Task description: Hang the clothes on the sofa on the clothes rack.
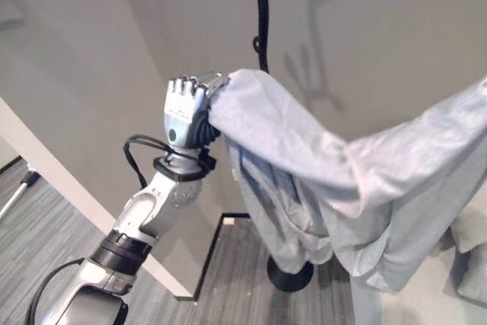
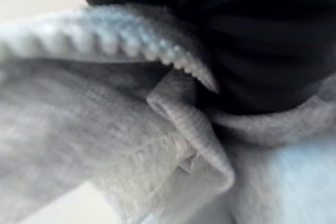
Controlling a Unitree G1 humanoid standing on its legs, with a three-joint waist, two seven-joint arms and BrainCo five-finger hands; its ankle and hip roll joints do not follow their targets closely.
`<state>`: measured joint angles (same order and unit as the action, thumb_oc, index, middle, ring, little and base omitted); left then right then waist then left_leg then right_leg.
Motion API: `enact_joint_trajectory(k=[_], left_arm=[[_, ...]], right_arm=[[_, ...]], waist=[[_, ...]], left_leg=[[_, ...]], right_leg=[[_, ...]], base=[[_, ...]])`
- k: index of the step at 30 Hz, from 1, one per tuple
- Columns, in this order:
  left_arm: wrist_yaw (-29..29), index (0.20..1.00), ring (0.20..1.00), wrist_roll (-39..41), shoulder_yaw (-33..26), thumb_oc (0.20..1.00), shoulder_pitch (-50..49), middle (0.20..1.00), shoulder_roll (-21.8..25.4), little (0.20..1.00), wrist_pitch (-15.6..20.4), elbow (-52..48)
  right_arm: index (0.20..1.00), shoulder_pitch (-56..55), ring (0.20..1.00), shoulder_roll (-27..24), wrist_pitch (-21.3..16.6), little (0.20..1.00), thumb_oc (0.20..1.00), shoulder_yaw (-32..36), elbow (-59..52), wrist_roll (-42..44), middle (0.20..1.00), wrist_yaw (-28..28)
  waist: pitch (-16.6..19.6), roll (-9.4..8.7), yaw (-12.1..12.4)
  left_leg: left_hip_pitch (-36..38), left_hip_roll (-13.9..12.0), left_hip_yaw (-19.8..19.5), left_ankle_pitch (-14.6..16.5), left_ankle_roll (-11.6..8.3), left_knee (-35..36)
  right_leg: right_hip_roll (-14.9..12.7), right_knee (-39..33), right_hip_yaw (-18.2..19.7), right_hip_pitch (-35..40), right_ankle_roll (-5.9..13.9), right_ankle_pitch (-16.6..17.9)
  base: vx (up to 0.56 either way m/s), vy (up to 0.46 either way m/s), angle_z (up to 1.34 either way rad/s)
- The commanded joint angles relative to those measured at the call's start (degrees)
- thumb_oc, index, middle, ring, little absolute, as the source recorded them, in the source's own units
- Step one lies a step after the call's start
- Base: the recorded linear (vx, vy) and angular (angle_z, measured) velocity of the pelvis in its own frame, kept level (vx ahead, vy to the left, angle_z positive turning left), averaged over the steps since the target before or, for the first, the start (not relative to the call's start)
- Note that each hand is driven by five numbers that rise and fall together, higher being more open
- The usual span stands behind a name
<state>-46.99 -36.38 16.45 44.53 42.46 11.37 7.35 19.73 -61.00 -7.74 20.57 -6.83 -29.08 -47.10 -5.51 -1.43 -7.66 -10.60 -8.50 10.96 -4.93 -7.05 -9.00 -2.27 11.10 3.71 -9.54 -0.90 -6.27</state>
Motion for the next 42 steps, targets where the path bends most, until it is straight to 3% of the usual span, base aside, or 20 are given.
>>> enact_joint_trajectory(k=[1, 3, 6, 10, 11, 14, 17, 19, 20, 24, 31, 37, 41, 42], left_arm=[[-0.5, 0.2, 0.2, 5.4, -0.3, 0.2, 6.6, 0.2, 2.1, 0.2, -4.0, 6.5], [-0.2, 0.2, 0.2, 6.7, 0.5, 0.2, 8.0, 0.2, 2.4, 0.2, -4.1, 9.1], [0.7, 0.2, 0.2, 9.6, 5.3, 0.2, 13.2, 0.2, 3.9, 0.2, -4.6, 17.0], [1.2, 0.2, 0.2, 10.6, 6.8, 0.2, 15.7, 0.2, 5.1, 0.2, -4.6, 19.6], [1.6, 0.2, 0.2, 10.6, 6.9, 0.2, 16.1, 0.2, 5.5, 0.2, -4.7, 20.0], [1.7, 0.2, 0.2, 10.9, 7.0, 0.2, 16.5, 0.2, 5.3, 0.2, -4.6, 20.5], [1.0, 0.2, 0.2, 12.0, 9.0, 0.2, 19.5, 0.2, 5.9, 0.2, -4.4, 22.7], [0.4, 0.2, 0.2, 13.6, 9.3, 0.2, 22.0, 0.2, 5.7, 0.2, -4.9, 23.8], [1.8, 0.2, 0.2, 14.5, 12.5, 0.2, 25.6, 0.2, 4.6, 0.2, -5.0, 27.7], [3.1, 0.2, 0.2, 16.0, 15.0, 0.2, 28.7, 0.2, 2.5, 0.2, -5.0, 32.7], [8.2, 0.2, 0.2, 21.8, 20.8, 0.2, 32.1, 0.2, -3.4, 0.2, -4.0, 45.9], [8.6, 0.2, 0.2, 25.7, 18.0, 0.2, 30.2, 0.2, -8.0, 0.2, -3.2, 42.5], [8.9, 0.2, 0.2, 27.1, 14.1, 0.2, 23.6, 0.2, -11.2, 0.2, -2.3, 35.2], [9.9, 0.2, 0.2, 26.9, 12.8, 0.2, 19.6, 0.2, -12.9, 0.2, -2.0, 32.3]], right_arm=[[0.2, 11.1, 0.2, -7.6, 1.0, 0.2, 0.2, -6.0, 5.1, 6.8, 0.2, -0.7], [0.2, 13.9, 0.2, -8.8, 1.1, 0.2, 0.2, -8.4, 7.7, 8.2, 0.2, -0.1], [0.2, 25.5, 0.2, -12.0, 2.1, 0.2, 0.2, -19.2, 15.9, 11.3, 0.2, 1.5], [0.2, 33.7, 0.2, -12.8, 2.3, 0.2, 0.2, -26.3, 19.8, 12.9, 0.2, 2.3], [0.2, 37.0, 0.2, -12.9, 3.2, 0.2, 0.2, -28.8, 21.7, 12.7, 0.2, 2.9], [0.2, 40.2, 0.2, -13.3, 4.3, 0.2, 0.2, -31.2, 22.8, 12.6, 0.2, 3.0], [0.2, 46.9, 0.2, -13.9, 6.0, 0.2, 0.2, -35.8, 25.7, 12.6, 0.2, 2.4], [0.2, 51.8, 0.2, -14.6, 7.2, 0.2, 0.2, -39.2, 28.4, 13.0, 0.2, 2.2], [0.2, 57.7, 0.2, -15.2, 7.6, 0.2, 0.2, -43.7, 34.5, 14.8, 0.2, 2.2], [0.2, 64.2, 0.2, -14.5, 6.7, 0.2, 0.2, -49.9, 40.7, 17.7, 0.2, 3.1], [0.2, 74.0, 0.2, -10.0, 5.9, 0.2, 0.2, -62.4, 61.9, 24.7, 0.2, 8.2], [0.2, 69.5, 0.2, -9.9, 7.5, 0.2, 0.2, -59.8, 63.2, 25.4, 0.2, 8.7], [0.2, 56.2, 0.2, -8.4, 8.0, 0.2, 0.2, -49.7, 58.8, 25.5, 0.2, 8.2], [0.2, 48.6, 0.2, -6.5, 8.0, 0.2, 0.2, -44.4, 55.8, 25.2, 0.2, 8.3]], waist=[[2.2, -0.34, 0.9], [2.1, -0.06, 1.0], [1.7, 0.69, 1.7], [1.5, 0.99, 2.5], [2.1, 1.89, 3.1], [2.6, 2.6, 3.5], [3.9, 2.44, 3.4], [4.5, 1.75, 3.2], [5.2, 1.62, 3.2], [5.4, 1.74, 2.7], [5.8, 1.28, 2.2], [5.0, 1.79, 2.4], [3.9, 2.43, 2.5], [3.7, 2.54, 2.6]], left_leg=[[2.8, 1.8, -1.8, 4.3, 1.09, 6.2], [1.9, 1.2, -1.9, 2.4, 0.55, 7.7], [-1.1, -1.0, -2.0, -0.9, -1.01, 13.5], [-3.6, -2.0, -2.7, -1.4, -2.09, 13.9], [-3.2, -2.2, -2.6, -2.2, -2.28, 14.0], [-2.0, -1.4, -1.6, -3.1, -2.32, 14.0], [-1.1, 0.7, 0.6, -2.7, -1.73, 13.9], [-0.8, 2.0, 1.9, -2.0, -1.08, 13.5], [-0.8, 2.7, 2.7, -2.3, -0.42, 13.7], [-1.0, 3.4, 3.2, -2.2, 0.05, 13.9], [-1.4, 4.2, 4.4, -1.9, 0.49, 14.0], [-1.8, 3.9, 4.3, -2.0, 0.38, 14.0], [-2.2, 3.6, 4.1, -2.2, 0.36, 14.0], [-2.2, 3.5, 4.0, -2.0, 0.48, 14.0]], right_leg=[[0.4, -10.3, 1.8, 10.0, 4.69, 1.3], [0.2, -10.3, 2.0, 10.7, 4.84, 0.9], [-1.3, -10.1, 3.2, 13.4, 5.89, -0.6], [-2.6, -10.9, 5.0, 15.8, 6.59, -1.3], [-3.3, -11.4, 5.9, 17.5, 7.32, -1.7], [-5.1, -12.0, 5.8, 18.4, 8.04, -1.1], [-7.8, -12.2, 6.2, 17.0, 9.64, 1.4], [-9.6, -11.4, 6.5, 16.0, 10.44, 4.2], [-10.5, -11.1, 6.5, 14.4, 10.95, 6.6], [-11.2, -11.2, 6.8, 13.5, 11.47, 8.2], [-11.9, -11.7, 7.3, 12.3, 12.17, 14.3], [-11.6, -12.1, 7.3, 12.0, 12.22, 15.5], [-11.4, -12.2, 7.4, 11.9, 12.16, 15.4], [-11.3, -12.4, 7.6, 12.0, 12.08, 15.1]], base=[[0.1, 0.044, -0.15], [0.13, 0.067, -0.26], [0.27, 0.119, -0.23], [0.27, 0.111, -0.24], [0.46, 0.205, -0.51], [0.27, 0.152, -0.47], [0.21, 0.145, -0.29], [0.2, 0.139, 0.0], [0.13, 0.114, -0.01], [0.05, 0.071, 0.15], [0.05, 0.008, -0.09], [0.02, -0.052, -0.06], [-0.01, -0.065, 0.02], [-0.02, -0.056, 0.02]])
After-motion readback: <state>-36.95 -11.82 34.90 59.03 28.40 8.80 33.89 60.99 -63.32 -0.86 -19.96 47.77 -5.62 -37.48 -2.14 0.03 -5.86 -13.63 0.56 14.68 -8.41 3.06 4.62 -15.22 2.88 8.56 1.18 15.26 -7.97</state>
